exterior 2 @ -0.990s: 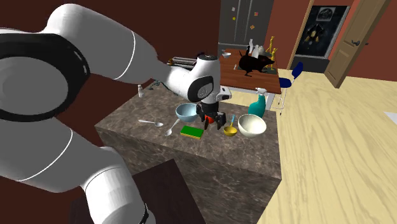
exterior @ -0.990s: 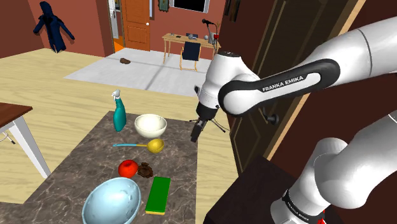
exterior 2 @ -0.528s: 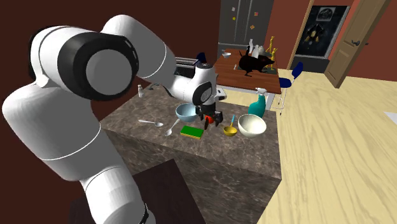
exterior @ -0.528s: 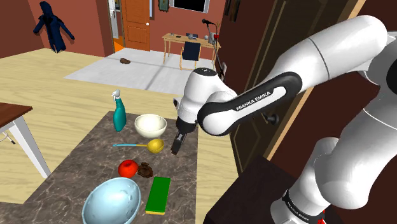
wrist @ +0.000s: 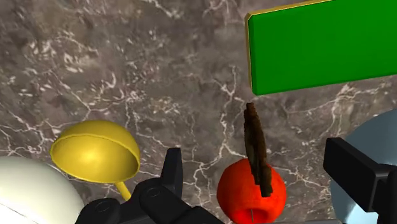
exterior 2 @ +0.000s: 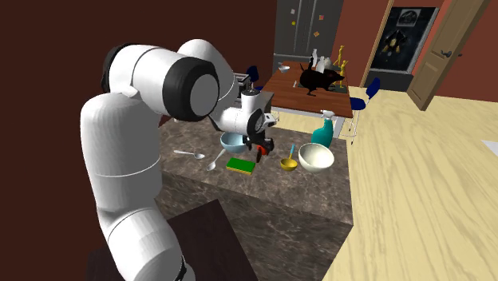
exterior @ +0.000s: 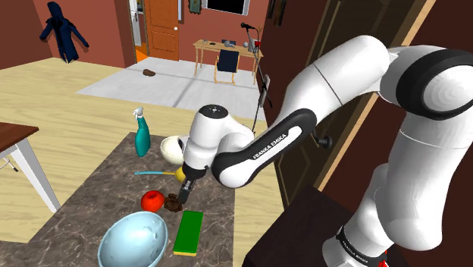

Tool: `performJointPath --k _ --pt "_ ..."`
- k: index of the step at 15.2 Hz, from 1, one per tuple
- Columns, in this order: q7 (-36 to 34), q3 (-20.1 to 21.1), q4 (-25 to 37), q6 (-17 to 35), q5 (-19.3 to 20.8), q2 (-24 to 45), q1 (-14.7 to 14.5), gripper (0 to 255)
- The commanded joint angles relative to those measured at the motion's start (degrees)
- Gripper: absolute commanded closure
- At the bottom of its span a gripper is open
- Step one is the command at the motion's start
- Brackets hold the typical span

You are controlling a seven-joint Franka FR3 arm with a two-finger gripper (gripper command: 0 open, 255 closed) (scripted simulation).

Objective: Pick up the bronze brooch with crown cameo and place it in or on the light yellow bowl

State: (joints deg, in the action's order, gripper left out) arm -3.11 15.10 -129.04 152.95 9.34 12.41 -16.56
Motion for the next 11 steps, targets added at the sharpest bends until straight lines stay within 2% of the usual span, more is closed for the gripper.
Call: performJointPath --k 1,11 --pt "-2.0 -0.3 2.7 1.3 2.9 3.7 -1.8 0" --pt "-4.3 -2.6 4.6 5.1 6.0 9.6 -3.5 0"
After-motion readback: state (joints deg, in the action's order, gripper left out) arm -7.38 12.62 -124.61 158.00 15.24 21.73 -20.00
